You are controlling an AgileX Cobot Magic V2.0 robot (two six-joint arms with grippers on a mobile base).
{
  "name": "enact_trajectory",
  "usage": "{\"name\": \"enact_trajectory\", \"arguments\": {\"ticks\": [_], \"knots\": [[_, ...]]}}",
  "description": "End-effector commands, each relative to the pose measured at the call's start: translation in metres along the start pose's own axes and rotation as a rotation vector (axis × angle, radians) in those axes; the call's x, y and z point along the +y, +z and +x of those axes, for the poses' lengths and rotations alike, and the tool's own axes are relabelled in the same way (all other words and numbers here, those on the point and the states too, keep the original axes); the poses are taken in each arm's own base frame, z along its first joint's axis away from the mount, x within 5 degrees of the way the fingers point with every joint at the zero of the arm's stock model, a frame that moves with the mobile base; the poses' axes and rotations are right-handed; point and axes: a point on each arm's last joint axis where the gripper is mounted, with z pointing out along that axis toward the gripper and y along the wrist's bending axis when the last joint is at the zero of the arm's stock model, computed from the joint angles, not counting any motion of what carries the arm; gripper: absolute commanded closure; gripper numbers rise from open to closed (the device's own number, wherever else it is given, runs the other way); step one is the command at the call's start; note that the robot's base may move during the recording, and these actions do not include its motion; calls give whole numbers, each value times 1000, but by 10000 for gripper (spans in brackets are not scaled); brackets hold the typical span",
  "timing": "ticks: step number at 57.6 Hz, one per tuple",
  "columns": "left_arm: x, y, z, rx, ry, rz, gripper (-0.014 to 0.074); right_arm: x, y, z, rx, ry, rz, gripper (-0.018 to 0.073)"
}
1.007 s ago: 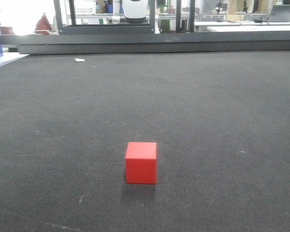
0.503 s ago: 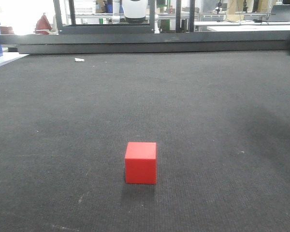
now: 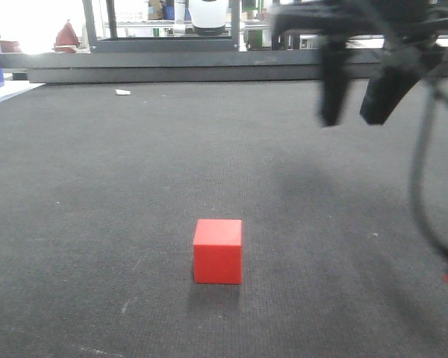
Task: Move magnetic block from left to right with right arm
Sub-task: 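Lower the open right gripper over the red cube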
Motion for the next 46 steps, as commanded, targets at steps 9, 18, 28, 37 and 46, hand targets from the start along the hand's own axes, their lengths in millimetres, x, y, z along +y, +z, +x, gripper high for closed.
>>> {"name": "enact_trajectory", "arguments": {"ticks": [9, 18, 28, 37, 46], "knots": [[0, -1, -6, -95, -3, 2, 722, 36, -9, 5, 50, 25, -3, -39], [0, -1, -6, -95, -3, 2, 722, 57, -5, 19, 111, 76, -42, -39], [0, -1, -6, -95, -3, 2, 722, 73, 2, 29, 128, 129, -44, -39], [0, -1, -6, -95, -3, 2, 722, 86, 9, 34, 138, 139, -49, -39], [0, -1, -6, -95, -3, 2, 722, 100, 14, 34, 139, 123, -60, -39]]}}
